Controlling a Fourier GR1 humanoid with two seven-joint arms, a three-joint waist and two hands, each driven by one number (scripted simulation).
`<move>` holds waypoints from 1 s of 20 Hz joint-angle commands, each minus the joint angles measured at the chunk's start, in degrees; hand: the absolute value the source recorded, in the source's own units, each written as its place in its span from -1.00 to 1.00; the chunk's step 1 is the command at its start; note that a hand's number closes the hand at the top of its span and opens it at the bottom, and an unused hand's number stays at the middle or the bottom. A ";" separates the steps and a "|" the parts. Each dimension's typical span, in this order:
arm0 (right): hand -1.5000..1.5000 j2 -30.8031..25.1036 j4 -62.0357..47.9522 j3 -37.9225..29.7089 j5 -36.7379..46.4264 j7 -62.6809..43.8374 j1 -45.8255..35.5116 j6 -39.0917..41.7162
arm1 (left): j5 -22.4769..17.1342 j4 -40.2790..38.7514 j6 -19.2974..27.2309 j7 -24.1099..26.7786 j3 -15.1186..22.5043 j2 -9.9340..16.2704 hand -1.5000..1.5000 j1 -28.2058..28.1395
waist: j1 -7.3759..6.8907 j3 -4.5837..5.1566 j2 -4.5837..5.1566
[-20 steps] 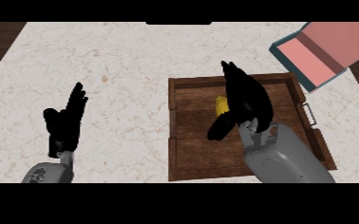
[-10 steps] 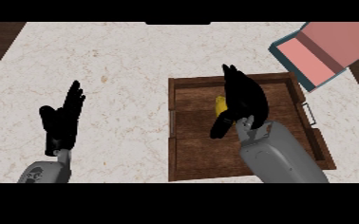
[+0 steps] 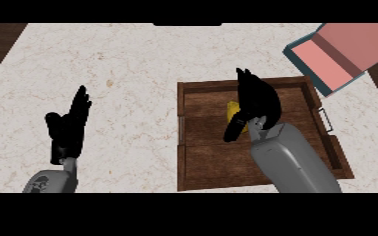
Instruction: Pick the lemon from the tray and place it in the cardboard box
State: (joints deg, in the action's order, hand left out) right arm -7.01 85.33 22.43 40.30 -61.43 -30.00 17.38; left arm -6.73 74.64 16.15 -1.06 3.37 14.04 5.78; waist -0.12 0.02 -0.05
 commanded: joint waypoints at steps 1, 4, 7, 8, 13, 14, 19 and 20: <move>-1.00 -0.08 -3.08 -1.73 1.38 -2.48 1.21 1.87 | 1.06 1.40 1.01 -0.34 0.95 -2.19 0.00 -0.80 | -0.04 -0.02 0.03; -1.00 3.45 -5.83 0.21 5.79 -1.48 2.99 -2.30 | 1.43 2.99 0.09 -0.97 0.28 -1.07 0.00 -2.03 | -0.18 -0.03 0.01; -1.00 3.97 -8.26 -3.14 5.04 0.11 0.01 0.13 | 3.80 -8.37 2.14 4.10 -0.43 -4.64 0.00 4.31 | 0.22 0.00 0.16; -1.00 3.63 -11.47 -5.19 5.41 1.95 -1.39 -0.30 | 1.72 1.77 -0.92 -0.10 -0.74 -1.40 0.00 -0.90 | -0.31 -0.03 0.06; -1.00 3.65 -10.00 -5.71 7.97 7.16 3.29 -2.06 | 4.64 1.84 1.82 -0.79 -0.25 -4.22 0.00 -1.04 | -0.05 -0.04 0.04; -1.00 5.77 -11.43 -5.44 9.74 6.02 2.00 -2.36 | 2.93 -0.91 -2.71 2.82 -2.67 -2.15 0.00 -0.94 | -0.06 -0.02 0.06; 1.00 5.01 -11.62 -5.35 10.37 13.20 1.65 -2.84 | 4.29 -1.42 -0.98 1.77 -2.81 -3.97 0.00 -0.65 | -0.07 -0.02 0.07; 1.00 5.47 -17.53 -4.96 12.70 15.58 -0.53 -6.80 | 2.83 -1.67 -3.66 0.47 -4.03 -1.78 0.00 1.25 | -0.25 -0.03 0.15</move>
State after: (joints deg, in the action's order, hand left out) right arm -2.03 74.04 17.34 50.48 -51.52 -28.61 14.81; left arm -3.54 74.00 14.23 -0.65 0.50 11.58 5.95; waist -0.13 0.13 -0.23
